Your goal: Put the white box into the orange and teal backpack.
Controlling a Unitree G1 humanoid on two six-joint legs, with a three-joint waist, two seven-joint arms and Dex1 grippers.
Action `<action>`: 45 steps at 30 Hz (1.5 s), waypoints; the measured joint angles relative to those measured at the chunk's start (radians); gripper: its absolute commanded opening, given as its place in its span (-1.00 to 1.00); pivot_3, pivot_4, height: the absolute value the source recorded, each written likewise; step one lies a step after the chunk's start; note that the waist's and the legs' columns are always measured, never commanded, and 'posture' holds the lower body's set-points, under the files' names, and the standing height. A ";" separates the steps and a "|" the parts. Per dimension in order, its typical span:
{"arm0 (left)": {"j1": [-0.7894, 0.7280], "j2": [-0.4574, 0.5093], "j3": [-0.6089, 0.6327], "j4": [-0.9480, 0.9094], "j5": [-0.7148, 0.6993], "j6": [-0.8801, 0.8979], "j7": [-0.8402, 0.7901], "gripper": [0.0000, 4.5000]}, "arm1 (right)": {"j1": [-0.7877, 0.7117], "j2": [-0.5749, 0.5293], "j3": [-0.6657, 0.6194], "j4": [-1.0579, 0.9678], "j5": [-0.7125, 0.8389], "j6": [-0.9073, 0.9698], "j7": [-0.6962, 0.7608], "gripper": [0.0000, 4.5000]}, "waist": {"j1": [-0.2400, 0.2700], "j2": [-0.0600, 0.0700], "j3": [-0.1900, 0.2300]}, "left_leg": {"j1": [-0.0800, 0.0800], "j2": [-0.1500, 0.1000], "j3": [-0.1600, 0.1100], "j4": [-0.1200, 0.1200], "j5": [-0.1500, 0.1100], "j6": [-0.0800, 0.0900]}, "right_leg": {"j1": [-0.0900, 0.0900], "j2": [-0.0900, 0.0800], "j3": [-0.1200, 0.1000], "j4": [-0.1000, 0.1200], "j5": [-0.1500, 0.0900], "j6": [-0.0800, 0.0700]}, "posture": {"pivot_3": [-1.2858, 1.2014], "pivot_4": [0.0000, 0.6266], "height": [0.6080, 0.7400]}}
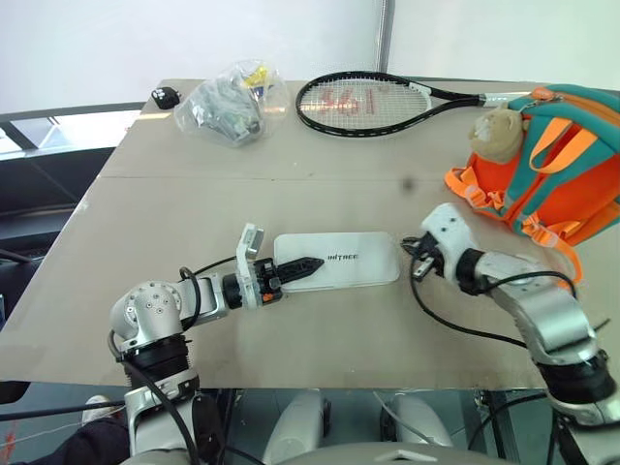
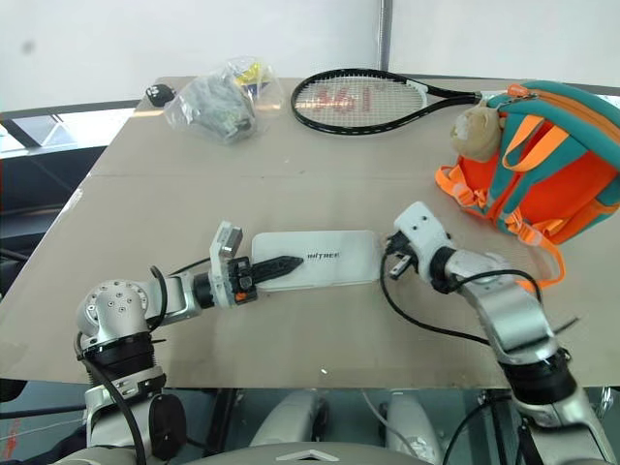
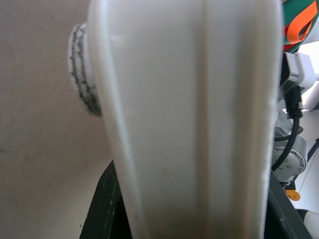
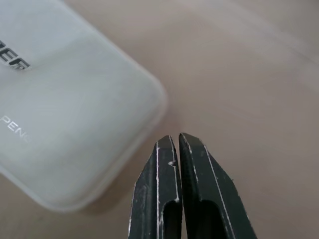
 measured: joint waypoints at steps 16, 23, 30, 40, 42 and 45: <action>-0.119 -0.025 0.051 -0.038 -0.092 -0.110 0.042 -0.50 | 0.258 -0.102 -0.800 -0.296 0.505 0.396 -0.005 1.00 | -0.007 -0.002 0.001 | 0.001 0.002 0.007 -0.001 0.000 0.000 | 0.001 0.002 0.006 0.000 0.000 0.000 | 0.03 -0.52 1.00; -0.180 0.107 0.039 -0.133 -0.155 -0.197 -0.006 -0.50 | -0.036 -0.040 -0.621 -0.028 0.435 0.298 -0.169 1.00 | -0.024 -0.002 0.002 | 0.002 0.005 0.009 -0.001 0.000 0.000 | 0.000 0.005 0.008 0.001 0.000 0.000 | 0.03 -0.52 1.00; -0.197 0.141 0.010 -0.213 -0.198 -0.276 0.035 -0.50 | -0.208 -0.030 -0.398 0.261 0.288 0.074 -0.179 0.63 | -0.026 -0.002 0.002 | -0.002 0.004 0.009 0.000 0.000 0.000 | 0.000 0.005 0.006 0.001 0.000 0.000 | 0.03 -0.52 1.00; -0.160 0.138 -0.001 -0.246 -0.284 -0.317 0.160 -0.50 | -0.322 -0.024 -0.290 0.516 0.099 -0.198 -0.217 -0.98 | -0.027 -0.002 0.002 | -0.002 0.005 0.008 0.001 0.000 0.000 | 0.000 0.005 0.005 0.001 0.000 0.000 | 0.03 -0.52 1.00; -0.157 0.138 -0.012 -0.246 -0.297 -0.337 0.178 -0.50 | -0.325 -0.011 -0.269 0.533 0.090 -0.235 -0.206 -0.98 | -0.027 -0.002 0.002 | -0.002 0.005 0.009 0.001 0.000 0.000 | 0.000 0.005 0.005 0.001 0.000 0.000 | 0.03 -0.52 1.00; -0.156 0.134 -0.023 -0.246 -0.308 -0.351 0.192 -0.50 | -0.325 -0.005 -0.257 0.540 0.097 -0.258 -0.172 -0.98 | -0.027 -0.002 0.002 | -0.002 0.005 0.009 0.001 0.000 0.000 | 0.000 0.005 0.005 0.001 0.000 0.000 | 0.03 -0.52 1.00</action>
